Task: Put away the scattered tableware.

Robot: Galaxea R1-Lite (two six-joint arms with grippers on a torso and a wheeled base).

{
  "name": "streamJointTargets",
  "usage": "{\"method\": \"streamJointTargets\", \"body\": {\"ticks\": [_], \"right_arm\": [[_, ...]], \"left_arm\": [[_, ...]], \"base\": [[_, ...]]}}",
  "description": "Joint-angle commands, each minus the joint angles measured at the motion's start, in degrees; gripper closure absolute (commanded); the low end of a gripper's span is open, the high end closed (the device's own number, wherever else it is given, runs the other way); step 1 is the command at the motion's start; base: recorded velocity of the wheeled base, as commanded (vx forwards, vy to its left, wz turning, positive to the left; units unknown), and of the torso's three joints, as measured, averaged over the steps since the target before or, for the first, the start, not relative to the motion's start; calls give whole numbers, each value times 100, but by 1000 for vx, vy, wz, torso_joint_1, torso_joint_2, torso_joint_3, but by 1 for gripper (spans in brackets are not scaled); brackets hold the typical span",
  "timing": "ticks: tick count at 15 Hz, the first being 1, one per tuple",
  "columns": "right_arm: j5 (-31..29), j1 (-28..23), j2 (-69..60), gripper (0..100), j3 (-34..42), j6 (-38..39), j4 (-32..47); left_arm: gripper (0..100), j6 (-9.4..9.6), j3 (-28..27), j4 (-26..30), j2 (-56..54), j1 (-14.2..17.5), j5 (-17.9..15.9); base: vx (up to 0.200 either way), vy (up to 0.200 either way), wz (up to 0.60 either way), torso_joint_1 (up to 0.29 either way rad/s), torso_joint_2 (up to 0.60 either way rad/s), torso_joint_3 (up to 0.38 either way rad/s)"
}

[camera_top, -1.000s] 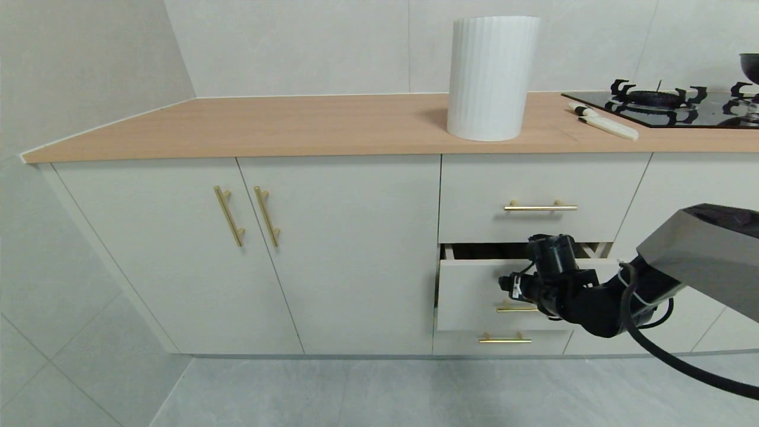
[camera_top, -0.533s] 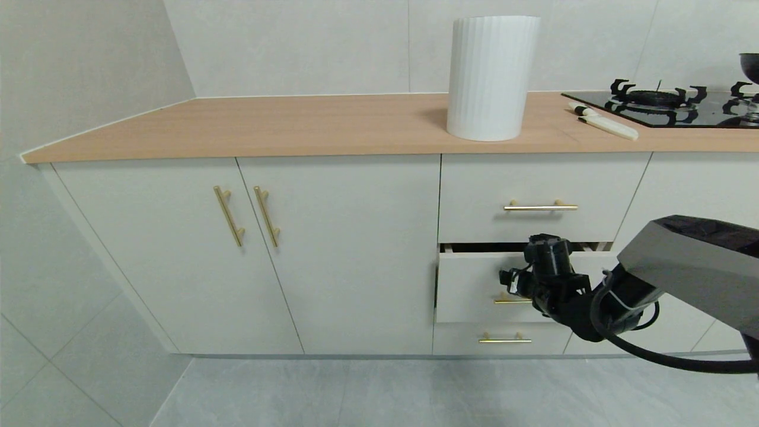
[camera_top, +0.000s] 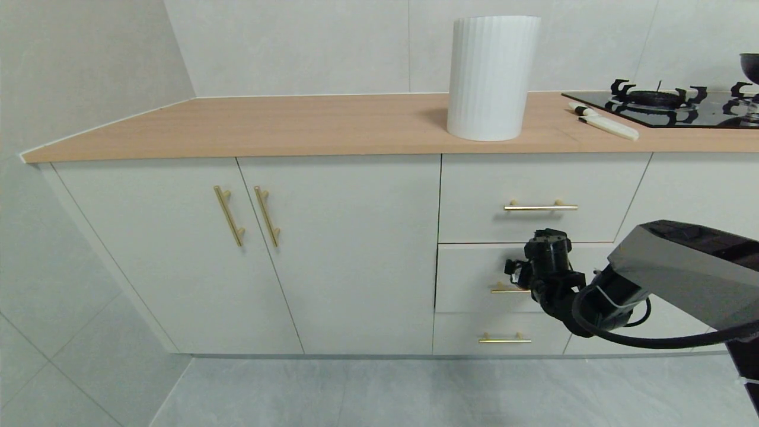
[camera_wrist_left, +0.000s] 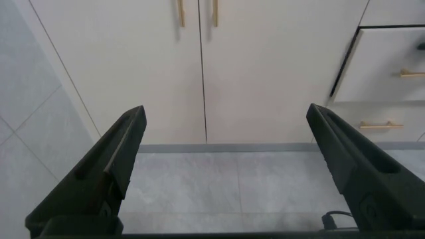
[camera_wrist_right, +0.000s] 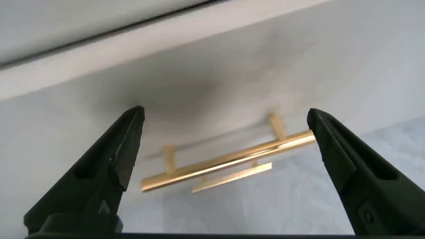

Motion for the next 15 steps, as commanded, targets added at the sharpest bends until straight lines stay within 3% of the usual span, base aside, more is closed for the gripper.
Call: {"method": "streamJointTargets", "body": {"ticks": [1, 15], "right_arm": [[-58, -42, 90, 0, -154, -1, 3], [-181, -104, 143, 0, -294, -1, -296]], "left_arm": [[0, -1, 1, -2, 0, 0, 0], [0, -1, 1, -2, 0, 0, 0]], "base": [[0, 0, 0, 0, 0, 0], [0, 0, 0, 0, 0, 0]]}}
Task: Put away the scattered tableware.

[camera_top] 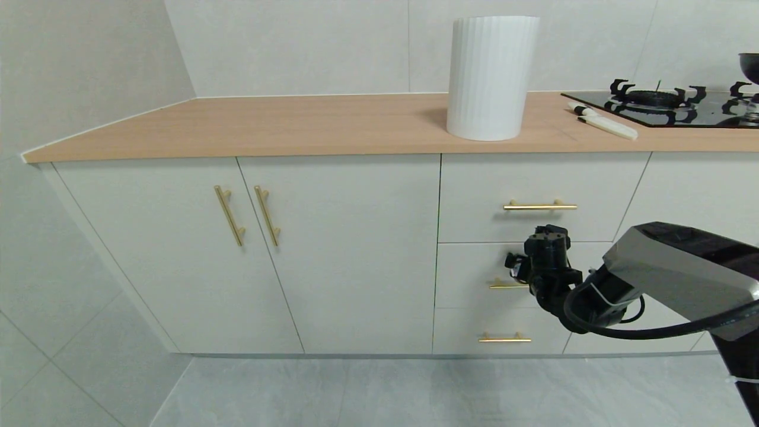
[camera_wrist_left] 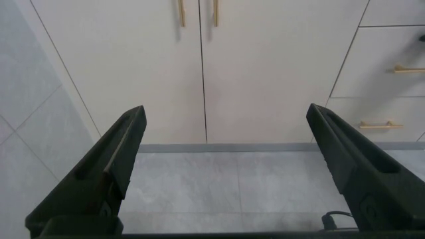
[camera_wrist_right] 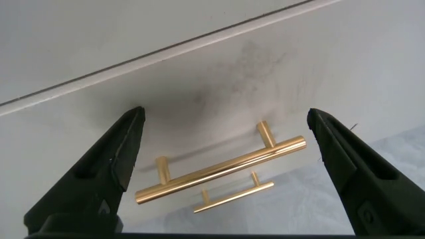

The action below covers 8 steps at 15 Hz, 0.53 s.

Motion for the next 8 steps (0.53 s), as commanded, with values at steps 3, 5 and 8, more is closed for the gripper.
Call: {"method": "streamJointTargets", "body": {"ticks": [3, 5, 8], "right_arm": [[15, 4, -443, 0, 487, -21, 30], [32, 13, -1383, 0, 1225, -38, 66], [41, 13, -3194, 0, 2667, -302, 74]], "left_arm": [[0, -1, 1, -2, 0, 0, 0], [0, -1, 1, -2, 0, 0, 0], [0, -1, 1, -2, 0, 0, 0]], "base": [[0, 0, 0, 0, 0, 0], [0, 0, 0, 0, 0, 0], [0, 0, 0, 0, 0, 0]]}}
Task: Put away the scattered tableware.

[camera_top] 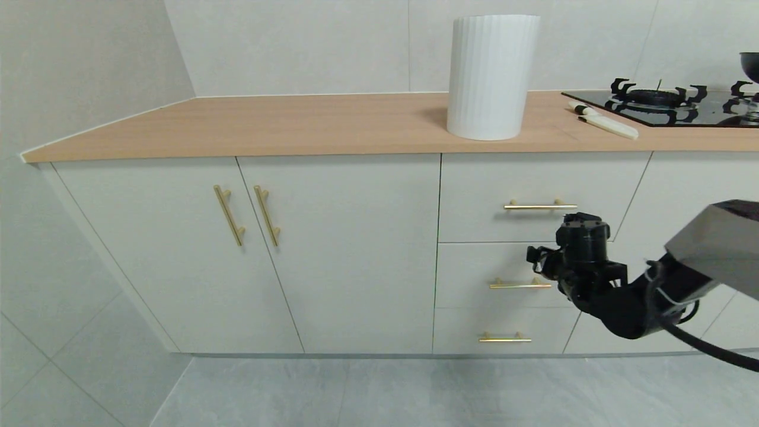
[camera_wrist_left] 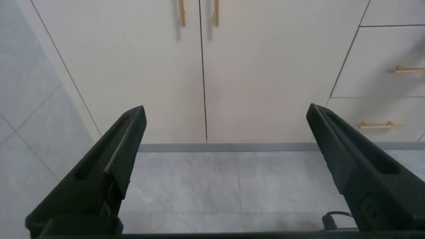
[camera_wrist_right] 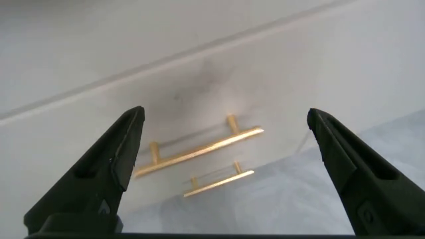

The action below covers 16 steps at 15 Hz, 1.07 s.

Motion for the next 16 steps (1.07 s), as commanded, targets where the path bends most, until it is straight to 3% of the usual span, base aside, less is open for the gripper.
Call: {"method": "streamJointTargets", "body": {"ticks": [1, 3, 7, 10, 14, 16], "right_arm": [[8, 5, -2191, 0, 1497, -386, -9], [8, 5, -2903, 0, 1910, -588, -9], [-150, -21, -5672, 0, 3149, -1625, 96], [-589, -91, -7755, 0, 3404, -1994, 1617], [-299, -891, -10075, 0, 3386, -2258, 3867], [-238, -1049, -11024, 0, 3386, -2495, 4491]], "left_arm": [[0, -1, 1, 4, 0, 0, -2], [0, -1, 1, -5, 0, 0, -2], [0, -1, 1, -5, 0, 0, -2], [0, -1, 1, -5, 0, 0, -2], [0, -1, 1, 4, 0, 0, -2], [0, -1, 1, 4, 0, 0, -2]], "base": [[0, 0, 0, 0, 0, 0], [0, 0, 0, 0, 0, 0], [0, 0, 0, 0, 0, 0], [0, 0, 0, 0, 0, 0], [0, 0, 0, 0, 0, 0], [0, 0, 0, 0, 0, 0]]}}
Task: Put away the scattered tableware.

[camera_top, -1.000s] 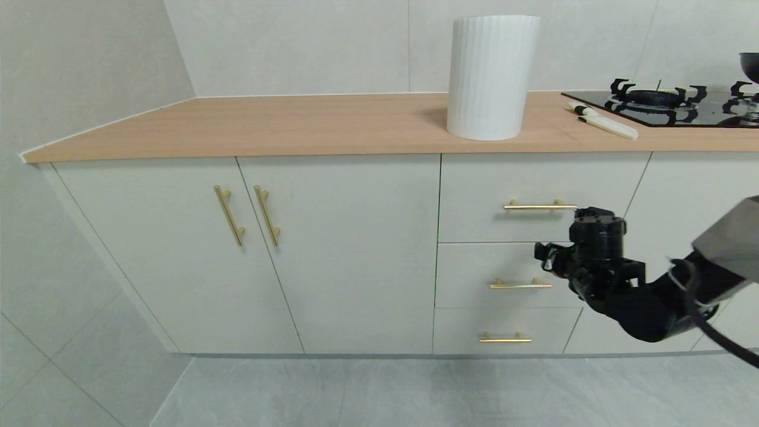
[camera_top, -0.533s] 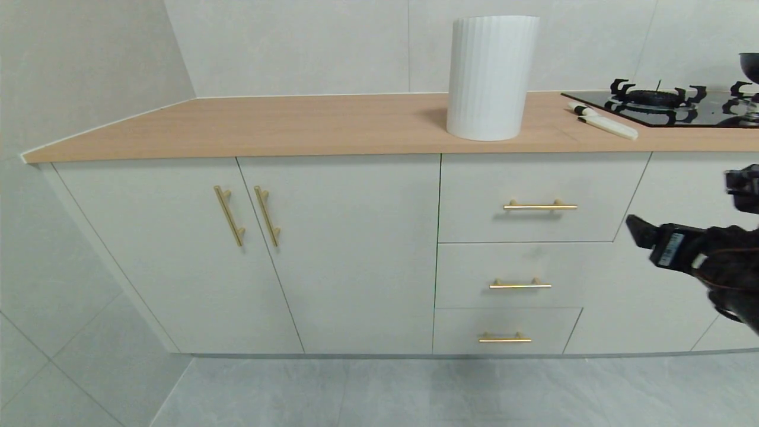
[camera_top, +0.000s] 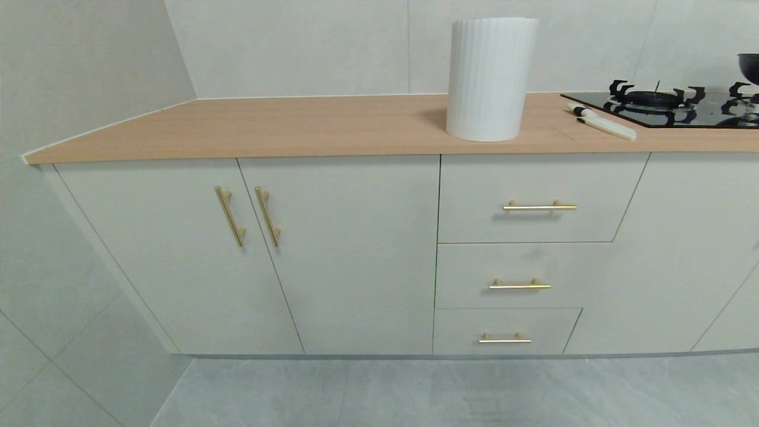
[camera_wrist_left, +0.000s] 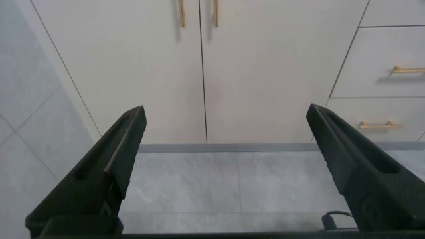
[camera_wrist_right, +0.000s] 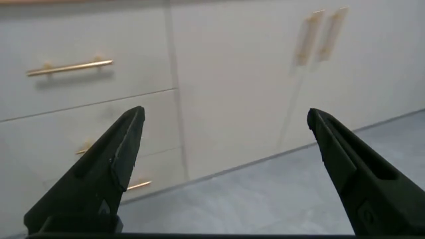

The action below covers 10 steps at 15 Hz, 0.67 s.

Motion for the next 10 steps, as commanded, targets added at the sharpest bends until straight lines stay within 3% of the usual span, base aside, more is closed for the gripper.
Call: {"method": "streamJointTargets", "body": {"ticks": [1, 3, 6, 9, 10], "right_arm": [[100, -417, -2252, 0, 58, -360, 1126], [65, -426, -2736, 0, 67, -571, 1372], [293, -830, -3052, 0, 67, -615, 1416], [935, -900, -3272, 0, 322, -519, 1592], [1401, -900, -3272, 0, 709, -229, 1592]], "left_arm": [[0, -1, 1, 7, 0, 0, -2], [0, -1, 1, 7, 0, 0, -2], [0, -1, 1, -2, 0, 0, -2], [0, -1, 1, 7, 0, 0, -2], [0, -1, 1, 7, 0, -8, -2]], "base": [[0, 0, 0, 0, 0, 0], [0, 0, 0, 0, 0, 0], [0, 0, 0, 0, 0, 0], [0, 0, 0, 0, 0, 0], [0, 0, 0, 0, 0, 0]]}}
